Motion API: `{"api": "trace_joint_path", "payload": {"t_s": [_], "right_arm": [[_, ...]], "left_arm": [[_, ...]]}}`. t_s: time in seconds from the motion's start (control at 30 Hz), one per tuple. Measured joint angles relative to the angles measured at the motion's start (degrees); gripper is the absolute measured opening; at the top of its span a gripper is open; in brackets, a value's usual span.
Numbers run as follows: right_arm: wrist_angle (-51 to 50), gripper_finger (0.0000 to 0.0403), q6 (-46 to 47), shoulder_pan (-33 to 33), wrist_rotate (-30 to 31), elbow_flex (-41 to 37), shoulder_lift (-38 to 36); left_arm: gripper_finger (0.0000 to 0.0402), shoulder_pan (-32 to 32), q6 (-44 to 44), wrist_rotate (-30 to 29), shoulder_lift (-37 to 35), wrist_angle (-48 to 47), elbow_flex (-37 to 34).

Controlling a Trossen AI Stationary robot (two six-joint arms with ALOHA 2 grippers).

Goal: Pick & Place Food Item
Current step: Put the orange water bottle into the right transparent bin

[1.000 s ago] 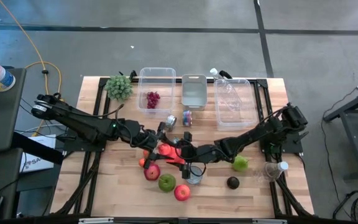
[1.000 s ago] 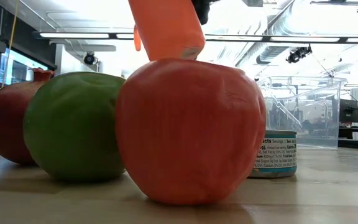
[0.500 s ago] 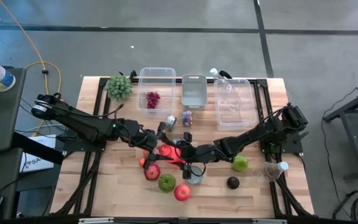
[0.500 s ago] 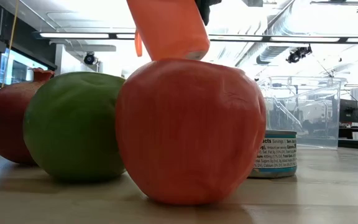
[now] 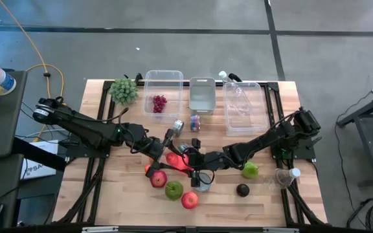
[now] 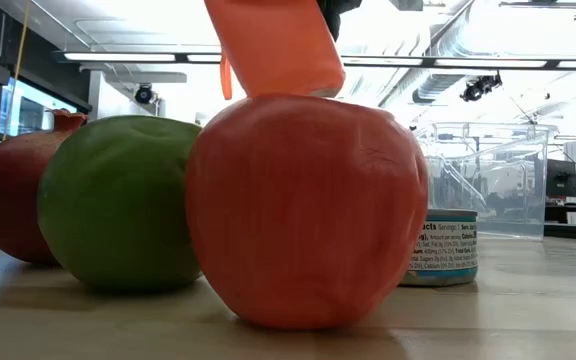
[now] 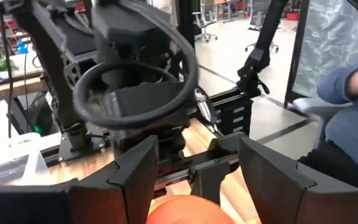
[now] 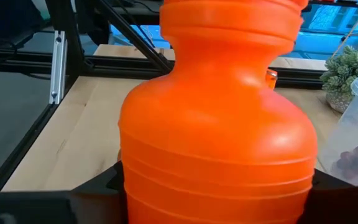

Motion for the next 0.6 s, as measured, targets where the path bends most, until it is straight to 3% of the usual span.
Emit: {"api": "trace_joint_path", "payload": {"t_s": [0.13,0.3,0.43,0.6], "right_arm": [[0.0,0.0215,0.1,0.0,0.1,0.0,0.0],[-0.3,0.0215,0.2,0.0,0.1,0.0,0.0],[-0.9,0.0215,0.1,0.0,-0.4,-0.1,0.0],[-1.6,0.0215,0.2,0.0,0.0,-0.2,0.0]], "left_arm": [[0.0221,-0.5,1.1,-0.4,0.0,0.0,0.0],[0.0272,-1.2,2.9,-0.3,0.9,0.7,0.0],[0.0317,-2.3,6.0,4.9,3.3,2.4,0.0],[0.033,-3.2,11.0,5.2,6.3,7.2,0.0]]}}
